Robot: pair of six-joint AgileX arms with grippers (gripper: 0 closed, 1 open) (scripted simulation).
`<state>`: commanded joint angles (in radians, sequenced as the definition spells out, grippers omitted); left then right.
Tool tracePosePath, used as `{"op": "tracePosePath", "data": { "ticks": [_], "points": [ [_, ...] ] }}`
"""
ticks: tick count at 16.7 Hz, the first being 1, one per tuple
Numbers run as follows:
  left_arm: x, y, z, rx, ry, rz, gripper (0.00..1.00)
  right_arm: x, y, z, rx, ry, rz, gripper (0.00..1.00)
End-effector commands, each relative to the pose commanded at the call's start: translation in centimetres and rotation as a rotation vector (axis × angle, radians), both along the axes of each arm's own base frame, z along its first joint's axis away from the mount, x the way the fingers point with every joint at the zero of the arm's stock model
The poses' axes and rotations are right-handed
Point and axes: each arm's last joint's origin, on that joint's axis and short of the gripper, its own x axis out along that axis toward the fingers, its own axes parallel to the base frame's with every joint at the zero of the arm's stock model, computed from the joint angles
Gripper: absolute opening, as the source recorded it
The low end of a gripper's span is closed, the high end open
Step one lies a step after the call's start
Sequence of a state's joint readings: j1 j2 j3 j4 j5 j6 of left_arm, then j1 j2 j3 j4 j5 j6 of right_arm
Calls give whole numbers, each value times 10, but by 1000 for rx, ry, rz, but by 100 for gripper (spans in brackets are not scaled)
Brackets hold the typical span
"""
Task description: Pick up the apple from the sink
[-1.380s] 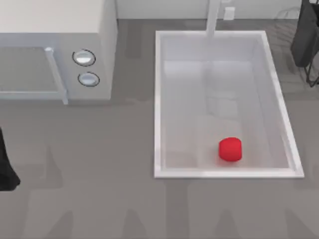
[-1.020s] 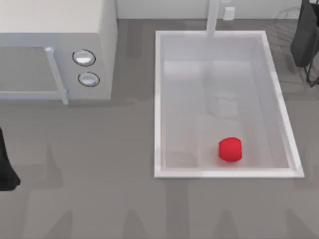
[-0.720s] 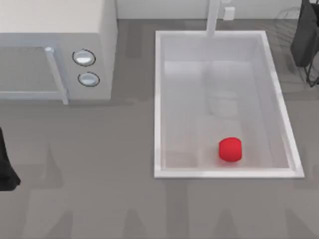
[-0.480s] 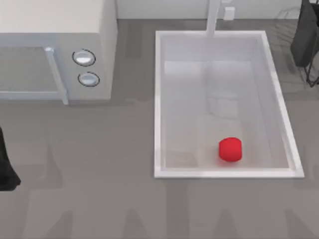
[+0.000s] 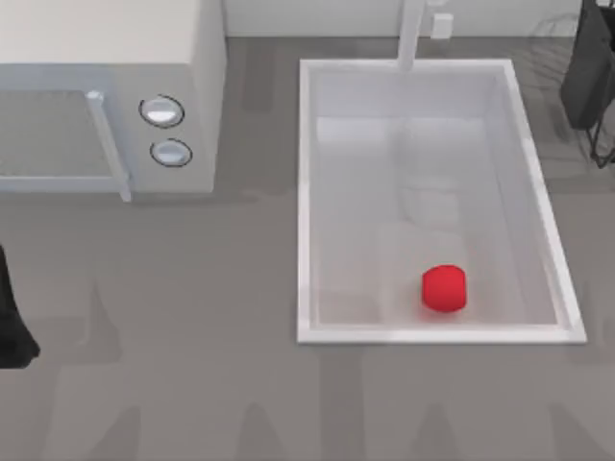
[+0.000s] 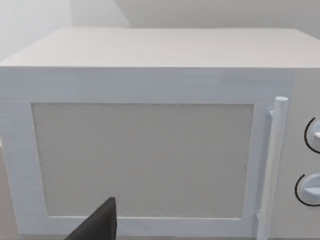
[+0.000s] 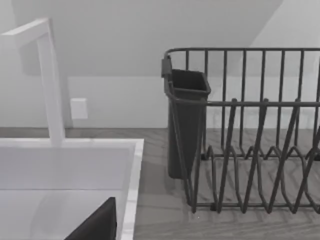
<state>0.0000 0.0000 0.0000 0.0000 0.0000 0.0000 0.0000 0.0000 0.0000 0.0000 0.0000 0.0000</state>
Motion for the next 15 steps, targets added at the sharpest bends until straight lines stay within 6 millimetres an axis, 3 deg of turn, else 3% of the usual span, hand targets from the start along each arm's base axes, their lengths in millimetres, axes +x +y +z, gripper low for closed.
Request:
{"op": "tracePosePath", "data": {
  "ticks": [4,9,12,15],
  "points": [
    [0,0,0,0,0,0,100,1,2,12,17,43,16,100],
    [0,0,0,0,0,0,100,17,11,60,78,268,76,100],
    [0,0,0,0,0,0,100,49,24,90,113,487,108,100],
    [0,0,0,0,0,0,100,99,46,107,130,741,123,100]
  ]
}}
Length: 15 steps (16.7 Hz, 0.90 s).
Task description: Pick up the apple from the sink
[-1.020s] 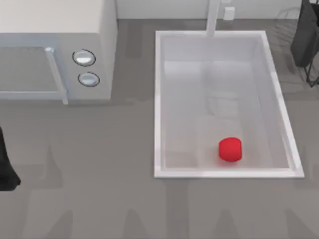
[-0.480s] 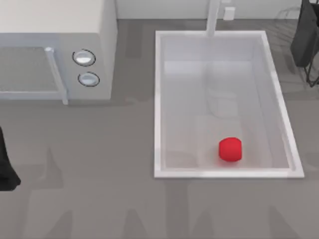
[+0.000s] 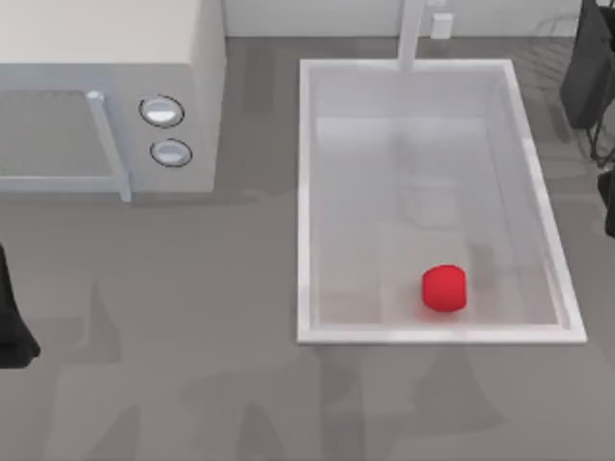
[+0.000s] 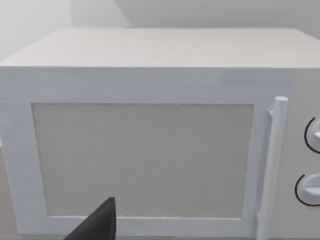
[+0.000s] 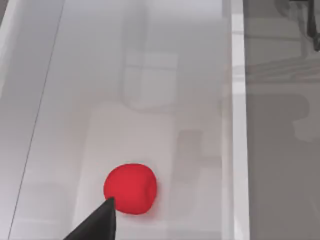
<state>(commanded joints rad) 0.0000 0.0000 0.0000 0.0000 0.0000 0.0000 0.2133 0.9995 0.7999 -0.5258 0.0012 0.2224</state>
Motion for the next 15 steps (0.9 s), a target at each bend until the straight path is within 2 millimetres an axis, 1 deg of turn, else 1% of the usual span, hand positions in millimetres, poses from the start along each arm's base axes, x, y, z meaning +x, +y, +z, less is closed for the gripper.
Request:
{"op": "tracePosePath", "data": {
  "ticks": [2,4,6,8,10,12,15],
  "points": [
    [0,0,0,0,0,0,100,38,20,-1,-9,171,11,100],
    [0,0,0,0,0,0,100,75,43,-11,-30,335,16,100],
    [0,0,0,0,0,0,100,108,67,-30,-61,484,16,100],
    [0,0,0,0,0,0,100,133,90,-54,-96,611,12,100],
    [0,0,0,0,0,0,100,151,109,-77,-129,710,6,100],
    [0,0,0,0,0,0,100,161,122,-94,-156,779,0,100],
    [0,0,0,0,0,0,100,167,132,-107,-176,826,-5,100]
  ]
}}
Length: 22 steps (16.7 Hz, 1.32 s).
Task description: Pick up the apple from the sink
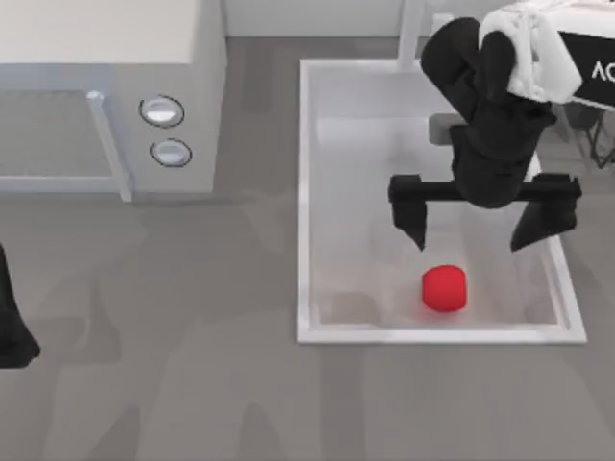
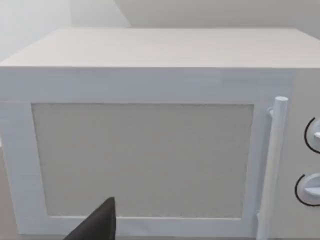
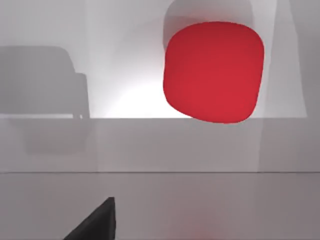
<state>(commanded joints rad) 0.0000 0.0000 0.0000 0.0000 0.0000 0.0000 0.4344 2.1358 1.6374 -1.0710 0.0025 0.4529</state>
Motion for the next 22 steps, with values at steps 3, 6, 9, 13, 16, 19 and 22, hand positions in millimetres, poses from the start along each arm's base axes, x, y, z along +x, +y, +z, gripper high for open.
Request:
{"op": "tracePosePath", "data": {
  "ticks": [3,6,9,13,16,19,22],
  "points": [
    [0,0,0,0,0,0,100,0,0,0,-1,1,0,100],
    [0,0,0,0,0,0,100,1,-2,-1,0,1,-4,100],
    [0,0,0,0,0,0,100,4,0,-26,-2,6,-4,100],
    [0,0,0,0,0,0,100,8,3,-88,4,-9,-2,100],
    [0,0,0,0,0,0,100,4,2,-132,5,-10,0,100],
    [0,0,0,0,0,0,100,0,0,-151,-1,1,0,100],
    [0,0,0,0,0,0,100,0,0,-151,-1,1,0,100]
  ]
}}
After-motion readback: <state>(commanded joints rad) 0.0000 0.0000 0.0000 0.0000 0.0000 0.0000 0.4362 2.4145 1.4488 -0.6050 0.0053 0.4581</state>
